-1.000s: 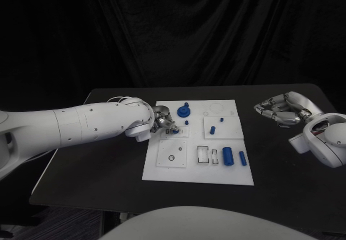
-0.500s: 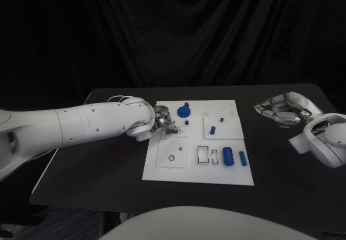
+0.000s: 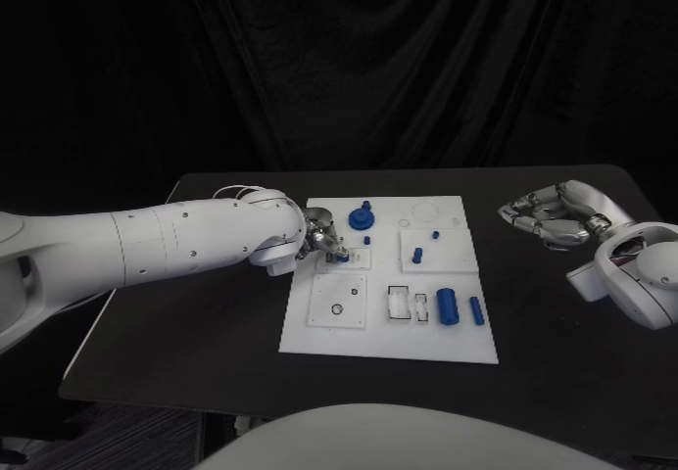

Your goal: Assemble the parts on the task board

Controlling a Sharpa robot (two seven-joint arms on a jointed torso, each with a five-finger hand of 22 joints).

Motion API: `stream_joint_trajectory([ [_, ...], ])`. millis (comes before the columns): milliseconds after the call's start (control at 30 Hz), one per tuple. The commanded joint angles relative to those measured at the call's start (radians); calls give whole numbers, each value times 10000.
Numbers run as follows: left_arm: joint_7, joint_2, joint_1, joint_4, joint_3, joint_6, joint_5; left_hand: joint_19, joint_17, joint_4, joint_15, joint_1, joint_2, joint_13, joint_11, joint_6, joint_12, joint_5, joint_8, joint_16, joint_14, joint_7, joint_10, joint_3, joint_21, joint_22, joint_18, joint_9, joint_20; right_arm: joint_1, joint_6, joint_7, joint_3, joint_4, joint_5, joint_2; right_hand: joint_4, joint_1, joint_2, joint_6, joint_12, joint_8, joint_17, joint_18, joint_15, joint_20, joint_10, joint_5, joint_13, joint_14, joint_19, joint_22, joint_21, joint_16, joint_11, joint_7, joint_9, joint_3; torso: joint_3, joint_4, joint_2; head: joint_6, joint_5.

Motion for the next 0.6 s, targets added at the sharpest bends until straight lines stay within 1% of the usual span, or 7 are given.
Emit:
stream_joint_trajectory([
  [33, -269, 64, -49, -55, -52, 363, -63, -18, 2633, -90, -14, 51, -20, 2634, -7, 64, 36, -184, 23, -49, 1040, -99, 1040, 178, -19, 363, 28, 9, -32, -25, 78, -168, 7, -9, -41, 16, -78, 81, -3, 11, -45, -37, 278, 191, 7, -4, -72, 55, 96, 305, -97, 1185, -24, -59, -5, 27, 16, 1, -4, -5, -3, 2, 5],
  [333, -203, 145, -51, -154, -55, 184, -63, -57, 2633, -19, -4, 12, 42, 2634, 10, 5, 36, -460, -19, -49, 1040, -75, 1040, 209, -74, 322, 42, 21, -27, -27, 75, -186, 7, -13, -41, 32, -85, 89, 1, 6, -48, -40, 272, 196, 7, -4, -77, 58, 90, 303, -105, 1177, -51, -65, -5, 27, 15, 8, -3, -3, 6, 2, -17],
  [400, -185, 157, -51, -162, -56, 162, -63, -70, 2633, 145, 22, -100, 89, 2634, 36, -76, 36, -1155, -104, -49, 1040, -53, 1040, 111, -109, 314, 46, -2, -5, -27, 75, -189, 7, -11, -41, 30, -85, 89, 1, 6, -48, -40, 272, 196, 7, -4, -77, 58, 90, 303, -105, 1177, -51, -65, -5, 27, 15, 8, 0, -2, 8, 2, -15],
  [467, -166, 170, -52, -170, -56, 141, -63, -79, 2633, 242, 35, -168, 105, 2634, 52, -130, 36, -1504, -167, -49, 1040, -35, 1040, 36, -128, 307, 48, -38, 6, -27, 79, -192, 7, -9, -41, 29, -85, 89, 1, 6, -48, -40, 272, 196, 7, -4, -77, 58, 90, 303, -105, 1177, -51, -65, -5, 27, 15, 8, 1, -2, 6, 2, -6],
  [500, -144, 180, -52, -175, -57, 131, -63, -93, 2633, 399, 54, -287, 105, 2634, 74, -171, 36, -1885, -242, -49, 1040, -13, 1040, -120, -152, 296, 52, -99, 26, -28, 82, -194, 7, -8, -41, 30, -85, 89, 1, 6, -48, -40, 272, 196, 7, -4, -77, 58, 90, 303, -105, 1177, -51, -65, -5, 27, 15, 8, 1, -2, 4, 2, -1],
  [567, -100, 200, -54, -184, -57, 101, -63, -86, 2633, 592, 80, -388, 117, 2634, 102, -182, 36, -2229, -336, -49, 1040, 14, 1040, -375, -166, 310, 53, -190, 49, -28, 91, -196, 7, -5, -41, 30, -87, 94, 7, 1, -46, -43, 269, 199, 7, -4, -73, 61, 94, 302, -110, 1172, -67, -68, -5, 28, 15, 14, 2, -2, 5, 2, 3],
  [600, -90, 206, -54, -188, -57, 94, -63, -91, 2633, 619, 82, -398, 116, 2634, 106, -180, 36, -2263, -347, -49, 1040, 18, 1040, -418, -173, 306, 55, -203, 52, -28, 95, -197, 7, -3, -42, 29, -87, 94, 7, 1, -46, -43, 269, 199, 7, -4, -73, 61, 94, 302, -110, 1172, -67, -68, -5, 28, 15, 14, 1, -1, 6, 2, 6],
])
